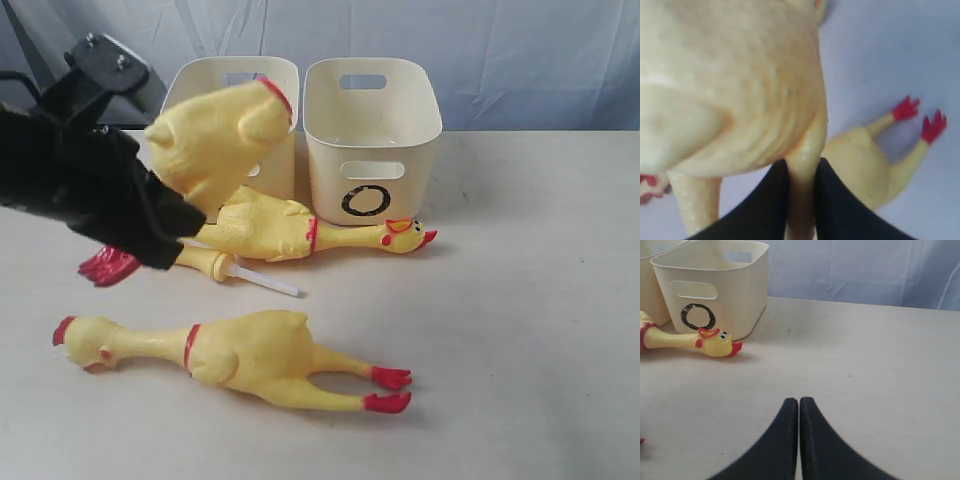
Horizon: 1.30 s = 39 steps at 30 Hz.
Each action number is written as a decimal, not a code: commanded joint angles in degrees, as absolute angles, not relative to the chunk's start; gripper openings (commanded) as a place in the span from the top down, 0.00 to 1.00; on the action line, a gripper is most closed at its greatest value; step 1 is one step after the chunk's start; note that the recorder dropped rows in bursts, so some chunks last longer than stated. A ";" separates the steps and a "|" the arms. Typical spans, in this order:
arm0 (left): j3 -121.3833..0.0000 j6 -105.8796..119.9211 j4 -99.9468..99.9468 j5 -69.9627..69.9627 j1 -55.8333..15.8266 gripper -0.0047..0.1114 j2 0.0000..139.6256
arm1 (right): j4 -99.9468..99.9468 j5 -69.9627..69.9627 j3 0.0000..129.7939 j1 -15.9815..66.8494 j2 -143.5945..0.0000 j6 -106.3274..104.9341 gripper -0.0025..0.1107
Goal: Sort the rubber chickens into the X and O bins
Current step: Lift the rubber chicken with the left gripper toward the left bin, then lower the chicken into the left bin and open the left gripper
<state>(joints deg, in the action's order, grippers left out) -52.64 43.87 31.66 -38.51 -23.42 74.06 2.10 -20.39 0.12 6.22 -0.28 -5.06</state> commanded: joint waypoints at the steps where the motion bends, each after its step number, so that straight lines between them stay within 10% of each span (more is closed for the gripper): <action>1: -55.65 37.49 32.83 -29.89 -23.59 0.96 73.94 | 2.09 -19.74 0.00 6.40 0.00 -5.25 0.96; 39: -99.26 33.47 14.99 -23.95 -18.18 0.96 120.40 | 2.20 -19.73 0.00 6.40 0.00 -5.25 0.96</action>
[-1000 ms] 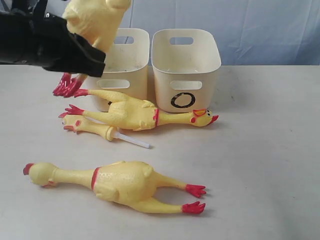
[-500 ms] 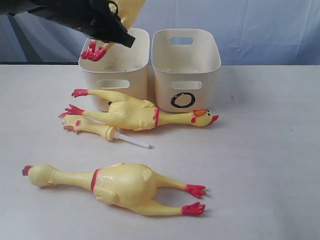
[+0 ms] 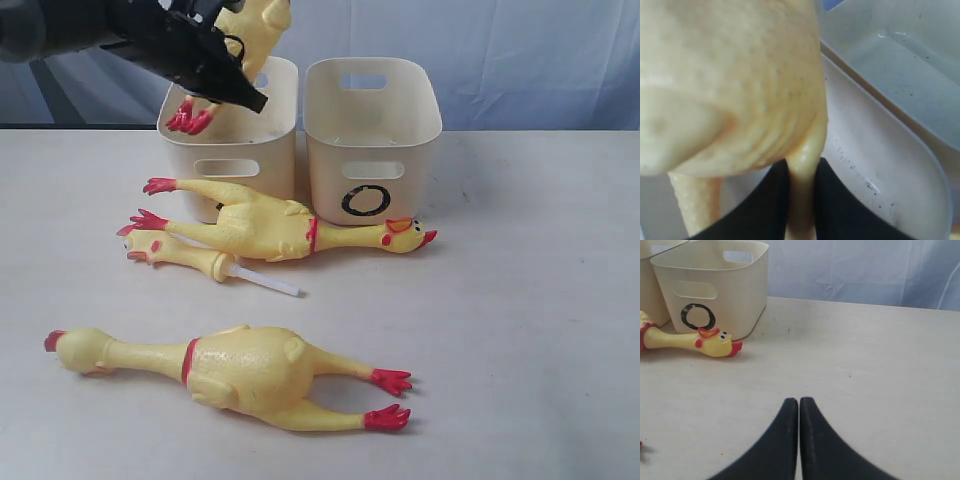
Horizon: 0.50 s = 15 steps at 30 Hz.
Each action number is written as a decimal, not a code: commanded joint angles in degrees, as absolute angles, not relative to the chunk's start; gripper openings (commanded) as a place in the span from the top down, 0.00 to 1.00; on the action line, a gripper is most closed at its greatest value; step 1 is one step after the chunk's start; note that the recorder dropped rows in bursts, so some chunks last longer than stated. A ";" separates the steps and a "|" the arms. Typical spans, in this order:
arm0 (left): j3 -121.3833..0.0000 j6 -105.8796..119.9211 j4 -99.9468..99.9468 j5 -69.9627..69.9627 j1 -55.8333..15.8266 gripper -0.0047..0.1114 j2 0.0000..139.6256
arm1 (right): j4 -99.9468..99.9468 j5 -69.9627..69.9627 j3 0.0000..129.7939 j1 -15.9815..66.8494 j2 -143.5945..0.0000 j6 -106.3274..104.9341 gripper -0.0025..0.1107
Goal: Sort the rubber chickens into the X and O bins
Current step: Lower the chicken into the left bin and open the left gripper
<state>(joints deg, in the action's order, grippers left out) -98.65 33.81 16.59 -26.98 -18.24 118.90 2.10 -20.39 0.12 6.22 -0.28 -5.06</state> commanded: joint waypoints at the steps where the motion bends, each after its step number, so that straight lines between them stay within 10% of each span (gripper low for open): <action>1: -99.26 33.47 14.93 -22.54 -18.18 0.96 120.84 | 2.20 -19.73 0.00 6.40 0.00 -5.25 0.96; 15: -99.43 33.26 14.32 -24.11 -18.18 0.93 124.61 | 2.20 -19.57 0.00 7.01 0.00 -5.25 0.96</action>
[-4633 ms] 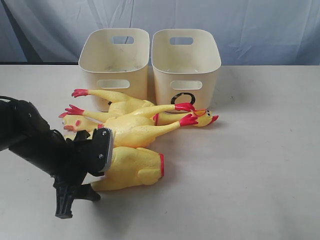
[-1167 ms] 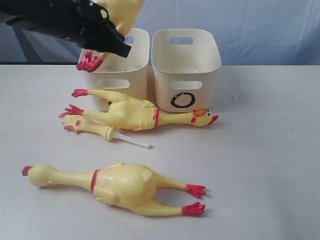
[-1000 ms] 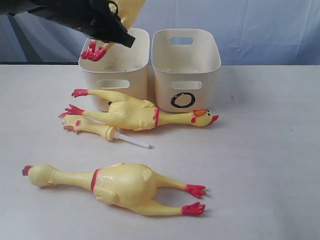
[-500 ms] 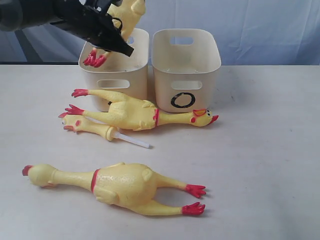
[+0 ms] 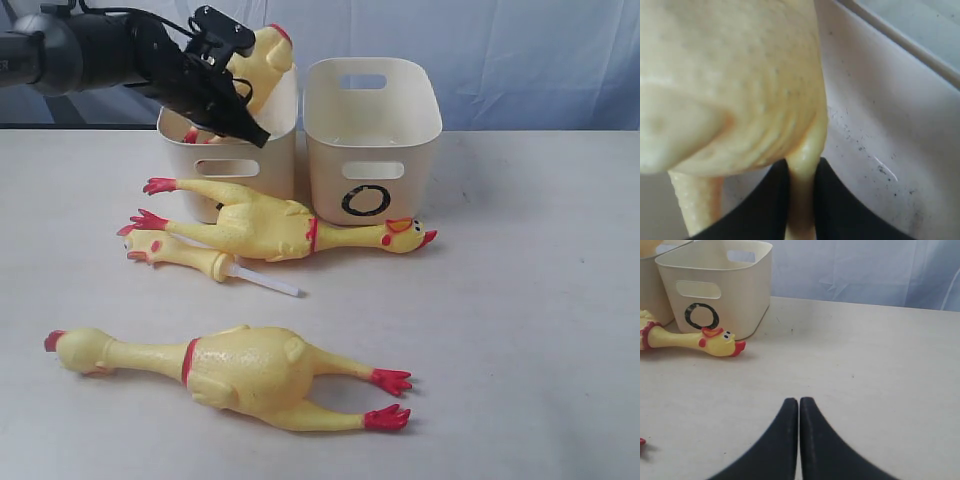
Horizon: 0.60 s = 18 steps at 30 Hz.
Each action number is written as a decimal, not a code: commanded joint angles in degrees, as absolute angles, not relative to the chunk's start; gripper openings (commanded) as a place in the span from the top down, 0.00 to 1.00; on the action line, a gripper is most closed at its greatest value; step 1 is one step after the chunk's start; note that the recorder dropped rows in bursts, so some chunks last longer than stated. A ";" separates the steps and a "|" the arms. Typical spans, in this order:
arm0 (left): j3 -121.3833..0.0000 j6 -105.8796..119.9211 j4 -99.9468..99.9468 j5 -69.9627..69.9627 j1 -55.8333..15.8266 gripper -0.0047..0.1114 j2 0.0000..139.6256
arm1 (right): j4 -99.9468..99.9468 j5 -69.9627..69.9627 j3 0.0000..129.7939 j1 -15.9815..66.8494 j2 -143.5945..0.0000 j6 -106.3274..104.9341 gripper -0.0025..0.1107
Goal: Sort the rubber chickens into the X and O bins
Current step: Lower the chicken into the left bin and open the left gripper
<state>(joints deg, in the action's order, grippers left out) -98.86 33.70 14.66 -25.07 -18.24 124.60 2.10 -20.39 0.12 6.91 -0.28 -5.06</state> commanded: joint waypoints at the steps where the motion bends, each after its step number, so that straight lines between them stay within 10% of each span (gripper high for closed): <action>1: -99.43 33.26 14.10 -23.94 -18.18 0.91 124.61 | 2.20 -19.57 0.00 7.01 0.00 -5.25 0.96; 10: -99.43 29.90 14.98 -24.31 -16.14 0.63 124.61 | 2.20 -19.69 0.00 6.99 0.00 -5.25 0.96; 18: -99.43 29.55 14.98 -24.45 -15.91 0.58 124.47 | 2.20 -19.69 0.00 6.99 0.00 -5.25 0.96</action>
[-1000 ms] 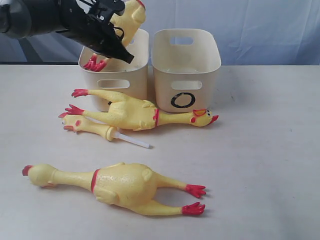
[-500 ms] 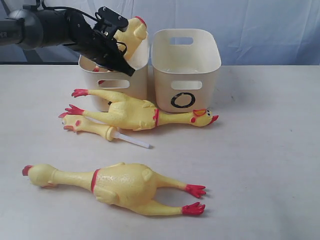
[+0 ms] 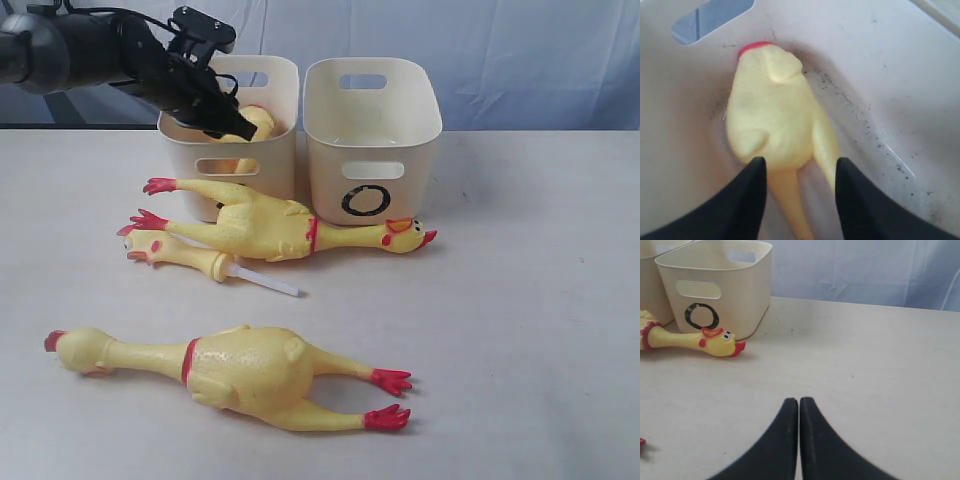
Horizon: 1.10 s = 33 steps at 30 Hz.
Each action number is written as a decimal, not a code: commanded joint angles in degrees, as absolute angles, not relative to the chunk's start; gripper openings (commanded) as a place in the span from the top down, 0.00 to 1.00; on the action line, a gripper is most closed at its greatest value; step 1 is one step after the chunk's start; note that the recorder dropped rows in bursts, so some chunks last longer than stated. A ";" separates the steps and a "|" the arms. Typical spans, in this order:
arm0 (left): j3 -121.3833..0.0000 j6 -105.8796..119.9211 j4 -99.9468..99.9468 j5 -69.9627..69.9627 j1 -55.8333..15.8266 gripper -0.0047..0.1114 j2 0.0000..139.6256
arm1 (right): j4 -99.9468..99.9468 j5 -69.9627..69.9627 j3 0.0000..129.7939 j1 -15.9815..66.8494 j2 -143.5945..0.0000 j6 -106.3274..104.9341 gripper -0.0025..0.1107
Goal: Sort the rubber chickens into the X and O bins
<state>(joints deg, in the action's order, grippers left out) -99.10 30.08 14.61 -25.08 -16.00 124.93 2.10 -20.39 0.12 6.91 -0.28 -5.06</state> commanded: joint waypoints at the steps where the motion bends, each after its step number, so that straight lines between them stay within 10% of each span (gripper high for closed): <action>1: -99.43 29.55 14.98 -24.45 -15.91 0.58 124.33 | 2.20 -19.69 0.00 6.99 0.00 -5.25 0.96; 16: -99.43 29.17 14.98 -29.66 -15.86 0.59 114.16 | 2.20 -19.61 0.00 6.99 0.00 -5.25 0.96; 25: -99.43 29.17 10.68 -43.90 -15.60 0.96 107.84 | 2.20 -19.61 0.00 6.99 0.00 -5.25 0.96; 33: -98.84 28.94 7.05 -54.39 -15.60 0.96 102.98 | 2.20 -19.77 0.00 6.99 0.00 -5.25 0.96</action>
